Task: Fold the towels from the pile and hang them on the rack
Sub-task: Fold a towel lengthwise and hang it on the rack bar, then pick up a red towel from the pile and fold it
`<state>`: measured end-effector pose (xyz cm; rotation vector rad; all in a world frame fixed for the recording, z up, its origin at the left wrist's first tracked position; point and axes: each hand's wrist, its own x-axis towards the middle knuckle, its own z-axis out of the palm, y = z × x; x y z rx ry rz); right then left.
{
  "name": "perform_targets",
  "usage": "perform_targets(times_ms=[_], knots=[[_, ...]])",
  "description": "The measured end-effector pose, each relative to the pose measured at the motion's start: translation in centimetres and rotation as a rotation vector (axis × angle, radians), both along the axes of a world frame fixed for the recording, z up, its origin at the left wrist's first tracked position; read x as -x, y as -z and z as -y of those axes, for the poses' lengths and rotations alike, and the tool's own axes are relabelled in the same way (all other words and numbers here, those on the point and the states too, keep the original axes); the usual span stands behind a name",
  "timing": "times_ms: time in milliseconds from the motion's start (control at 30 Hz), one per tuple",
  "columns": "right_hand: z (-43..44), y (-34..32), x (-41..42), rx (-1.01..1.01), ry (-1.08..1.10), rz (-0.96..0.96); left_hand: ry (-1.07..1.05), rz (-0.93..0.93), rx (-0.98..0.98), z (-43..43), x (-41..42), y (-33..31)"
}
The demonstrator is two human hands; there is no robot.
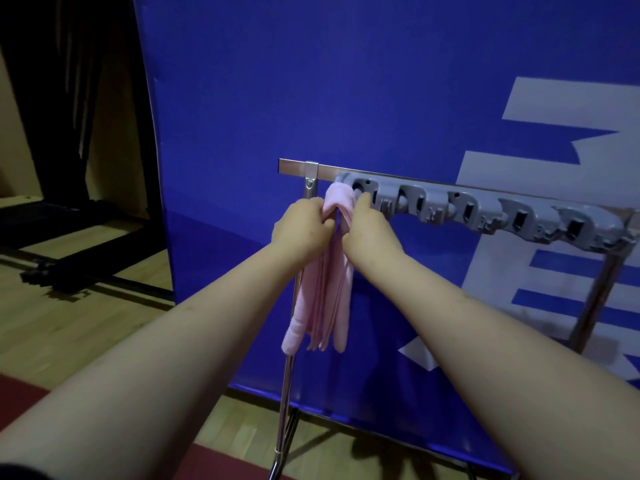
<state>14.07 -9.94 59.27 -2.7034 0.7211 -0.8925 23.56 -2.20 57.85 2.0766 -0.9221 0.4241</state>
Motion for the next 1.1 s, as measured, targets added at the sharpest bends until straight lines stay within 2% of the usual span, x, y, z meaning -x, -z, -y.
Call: perform_targets(times_ms=[167,467,633,900,1033,1100], knots=[[-0.3,0.6,0.9,-0.020,0.042,-0.074,-0.048,-0.050,-0.115,-0.6,0.9,0.6],[-0.7,1.4,0.8,-0.110,0.032,-0.060,-0.083,-0.043,-0.063,-0.7,1.0,-0.2],[-0.7,1.8,0.6,-0.171,0.037,-0.063,-0.026,-0.095,-0.117,-0.7,1.0,0.8],[-0.4,5.5,2.6,-0.240,0.030,-0.171,0.011,-0.263,-0.246,-1.0,2.9,5.0],[0.3,10.2,5.5,-0.305,0.053,-0.311,0.039,-0.441,-0.412,-0.3,6.1,10.2],[0.8,12.5,6.6,-0.317,0.068,-0.351,0.079,-0.464,-0.441,0.2,7.4,12.5]])
